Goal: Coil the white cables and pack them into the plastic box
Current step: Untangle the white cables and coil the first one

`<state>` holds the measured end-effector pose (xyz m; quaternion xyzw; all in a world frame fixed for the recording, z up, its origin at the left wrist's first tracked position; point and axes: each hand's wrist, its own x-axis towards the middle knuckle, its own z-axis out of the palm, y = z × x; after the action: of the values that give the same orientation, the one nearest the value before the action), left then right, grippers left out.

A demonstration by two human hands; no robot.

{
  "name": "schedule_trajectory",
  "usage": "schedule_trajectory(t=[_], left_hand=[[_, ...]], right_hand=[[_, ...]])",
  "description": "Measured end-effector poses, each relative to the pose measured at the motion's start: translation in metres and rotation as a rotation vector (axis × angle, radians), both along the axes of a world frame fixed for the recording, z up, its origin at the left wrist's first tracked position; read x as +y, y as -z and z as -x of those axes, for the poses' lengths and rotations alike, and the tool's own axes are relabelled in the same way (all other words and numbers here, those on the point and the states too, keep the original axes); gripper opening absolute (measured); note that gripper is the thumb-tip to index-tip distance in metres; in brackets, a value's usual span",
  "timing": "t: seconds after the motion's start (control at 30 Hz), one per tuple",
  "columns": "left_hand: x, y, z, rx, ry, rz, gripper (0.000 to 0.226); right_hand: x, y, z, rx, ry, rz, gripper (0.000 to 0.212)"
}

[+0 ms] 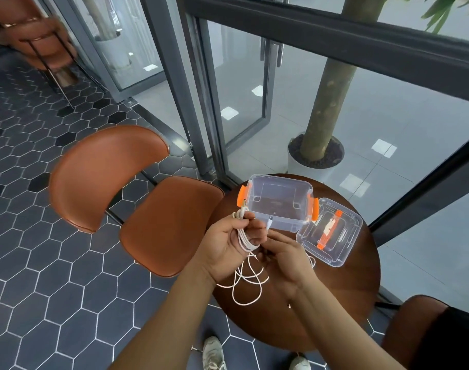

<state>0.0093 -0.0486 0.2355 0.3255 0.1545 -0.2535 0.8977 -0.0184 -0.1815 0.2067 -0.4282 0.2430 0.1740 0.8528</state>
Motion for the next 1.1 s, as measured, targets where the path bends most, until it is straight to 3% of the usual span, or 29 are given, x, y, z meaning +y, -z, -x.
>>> schedule_trajectory(t=[0.37,0.47,0.53,0.67,0.93,1.1], left_hand=[[0.004,-0.023,-0.022,-0.155,0.331,-0.407,0.016],[0.016,-0.024,-0.016,-0.213,0.352,-0.725,0.013],[0.021,-0.020,-0.011,-0.210,0.331,-0.878,0.011],[0.012,-0.012,-0.007,-0.181,0.199,-0.900,0.012],[0.000,0.003,0.003,-0.150,0.021,-0.909,0.016],[-0.004,0.004,0.009,-0.164,0.044,-0.829,0.014]], right_hand=[[0.012,0.001,0.001,0.042,0.190,-0.175,0.026],[0.001,-0.006,0.005,0.007,0.184,-0.195,0.023],[-0.011,-0.011,0.005,-0.038,0.163,-0.105,0.018],[-0.024,-0.013,-0.001,-0.077,0.072,0.095,0.015],[-0.036,-0.001,0.006,-0.101,-0.003,0.258,0.016],[-0.042,0.005,0.011,-0.033,0.003,0.254,0.013]])
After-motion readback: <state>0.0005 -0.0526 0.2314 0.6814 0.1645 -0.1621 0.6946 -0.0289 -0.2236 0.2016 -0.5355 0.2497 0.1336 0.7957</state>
